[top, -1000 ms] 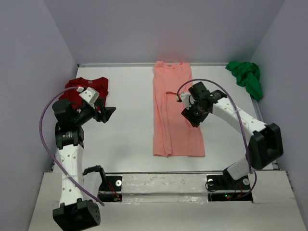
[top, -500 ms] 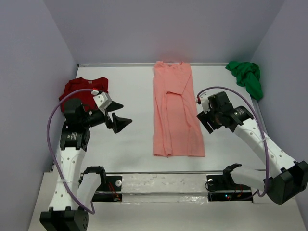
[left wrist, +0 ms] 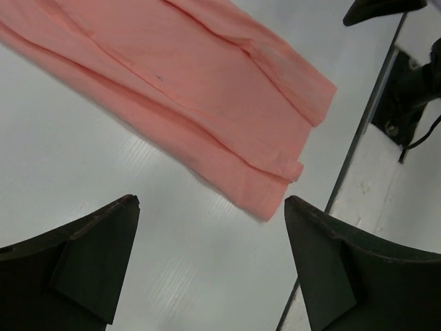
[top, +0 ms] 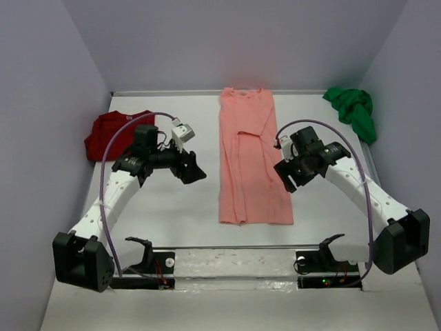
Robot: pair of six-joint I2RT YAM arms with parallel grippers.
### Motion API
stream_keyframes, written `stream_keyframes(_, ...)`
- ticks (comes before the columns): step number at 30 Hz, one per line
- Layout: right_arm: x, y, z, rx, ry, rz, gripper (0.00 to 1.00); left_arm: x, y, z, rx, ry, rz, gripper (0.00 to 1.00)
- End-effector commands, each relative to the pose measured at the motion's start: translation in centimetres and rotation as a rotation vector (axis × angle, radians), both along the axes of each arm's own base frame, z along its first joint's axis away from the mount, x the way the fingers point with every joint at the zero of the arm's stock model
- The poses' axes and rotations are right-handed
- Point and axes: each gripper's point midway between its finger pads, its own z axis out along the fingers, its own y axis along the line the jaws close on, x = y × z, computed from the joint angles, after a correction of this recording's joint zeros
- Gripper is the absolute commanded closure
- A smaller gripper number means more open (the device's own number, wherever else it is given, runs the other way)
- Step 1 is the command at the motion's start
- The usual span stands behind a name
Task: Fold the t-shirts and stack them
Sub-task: Fold the tshirt
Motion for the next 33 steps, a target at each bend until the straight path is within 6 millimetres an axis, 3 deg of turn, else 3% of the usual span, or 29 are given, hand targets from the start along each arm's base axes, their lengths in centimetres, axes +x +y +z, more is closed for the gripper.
stream_keyframes(1,-0.5,1.1,-1.8,0.030,0.111,0.047,0.29,2.0,-0.1,-0.6,0.260,-0.186,-0.026,0.06)
stream_keyframes(3,0.6,0.2,-3.0,-0.045,0.115,0.013,0.45,2.7,-0.7,-1.3,0.291,-0.211,-0.047,0.11)
stream_keyframes(4,1.7,0.1,-3.3,-0.061,0.083,-0.001,0.56,3.2,-1.1,-1.1,0.290,-0.221,-0.051,0.19)
stream_keyframes(5,2.1,0.1,-3.5,-0.067,0.079,-0.019,0.84,3.7,-1.5,-1.9,0.292,-0.192,-0.062,0.21)
stream_keyframes(7,2.9,0.1,-3.8,-0.086,0.080,-0.017,1.00,4.0,-2.6,-1.8,0.259,-0.166,-0.100,0.24)
stream_keyframes(10,3.4,0.5,-3.7,-0.087,0.090,0.009,1.00,5.6,-4.0,-1.6,0.251,-0.146,-0.135,0.37)
stream_keyframes(13,3.4,0.8,-3.3,-0.074,0.091,0.037,1.00,7.3,-5.7,-2.3,0.242,-0.092,-0.182,0.76)
stream_keyframes(15,2.9,0.8,-3.1,-0.072,0.104,0.058,1.00,8.4,-6.9,-3.5,0.244,-0.042,-0.219,0.89)
stream_keyframes(16,2.4,0.6,-3.1,-0.076,0.116,0.065,1.00,8.8,-7.2,-4.0,0.256,-0.033,-0.226,1.00)
stream_keyframes(20,2.0,0.5,-3.9,-0.081,0.120,0.099,1.00,11.8,-9.4,-5.9,0.283,-0.029,-0.229,1.00)
stream_keyframes(25,0.6,1.2,-5.5,-0.063,0.243,0.187,1.00,15.7,-11.6,-5.6,0.266,-0.063,-0.213,1.00)
stream_keyframes(26,0.5,1.2,-5.7,-0.065,0.258,0.194,1.00,16.1,-11.8,-4.4,0.255,-0.083,-0.214,1.00)
stream_keyframes(27,0.4,1.2,-6.1,-0.068,0.274,0.208,1.00,16.2,-12.1,-6.1,0.269,-0.035,-0.227,1.00)
stream_keyframes(30,0.0,1.3,-6.4,-0.063,0.303,0.229,1.00,17.6,-12.9,-6.9,0.260,0.010,-0.220,1.00)
stream_keyframes(33,-0.7,1.4,-6.9,-0.057,0.355,0.242,1.00,17.5,-13.6,-8.0,0.250,0.060,-0.219,1.00)
